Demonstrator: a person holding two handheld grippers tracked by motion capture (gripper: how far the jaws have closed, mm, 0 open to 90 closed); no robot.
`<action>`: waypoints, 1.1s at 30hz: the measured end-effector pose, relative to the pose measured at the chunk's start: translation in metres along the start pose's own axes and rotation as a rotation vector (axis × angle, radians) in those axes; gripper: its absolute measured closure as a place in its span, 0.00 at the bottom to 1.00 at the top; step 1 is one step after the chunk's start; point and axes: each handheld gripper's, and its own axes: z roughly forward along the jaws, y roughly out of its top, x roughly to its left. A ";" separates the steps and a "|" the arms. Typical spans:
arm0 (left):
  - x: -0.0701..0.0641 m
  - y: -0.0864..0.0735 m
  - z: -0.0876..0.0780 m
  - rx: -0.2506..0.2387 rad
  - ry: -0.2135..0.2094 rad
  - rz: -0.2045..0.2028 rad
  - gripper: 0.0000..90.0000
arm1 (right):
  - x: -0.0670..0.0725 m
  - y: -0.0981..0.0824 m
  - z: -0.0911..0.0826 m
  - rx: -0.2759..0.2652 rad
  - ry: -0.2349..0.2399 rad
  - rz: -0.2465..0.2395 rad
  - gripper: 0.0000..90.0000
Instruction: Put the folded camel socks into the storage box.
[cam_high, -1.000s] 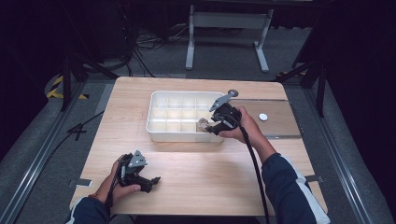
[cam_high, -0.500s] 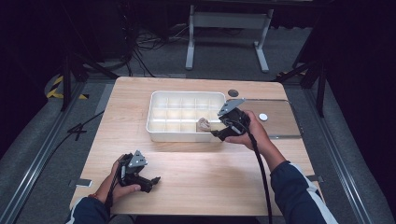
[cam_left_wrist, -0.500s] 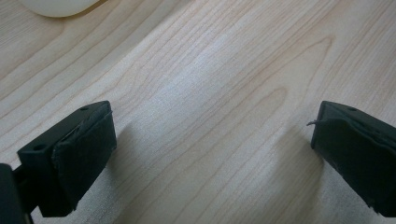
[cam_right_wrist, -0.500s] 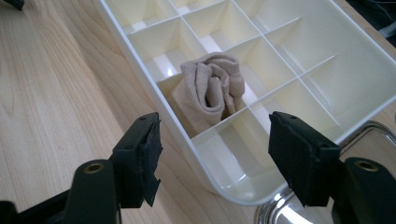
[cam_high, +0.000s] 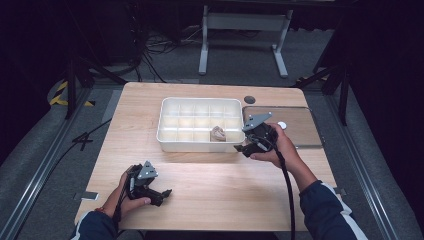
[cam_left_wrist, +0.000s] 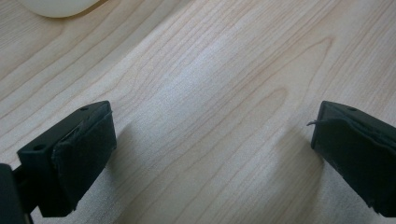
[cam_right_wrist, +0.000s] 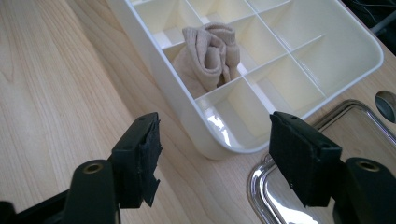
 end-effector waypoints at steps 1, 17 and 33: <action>0.000 0.000 0.000 0.000 0.000 0.000 0.00 | 0.000 -0.002 -0.001 0.004 -0.006 -0.003 0.38; 0.000 0.000 0.000 0.000 -0.001 -0.005 0.00 | 0.007 -0.030 -0.012 0.035 -0.034 -0.027 0.39; 0.000 0.000 0.000 0.000 -0.001 -0.005 0.00 | 0.014 -0.057 -0.021 0.056 -0.062 -0.055 0.39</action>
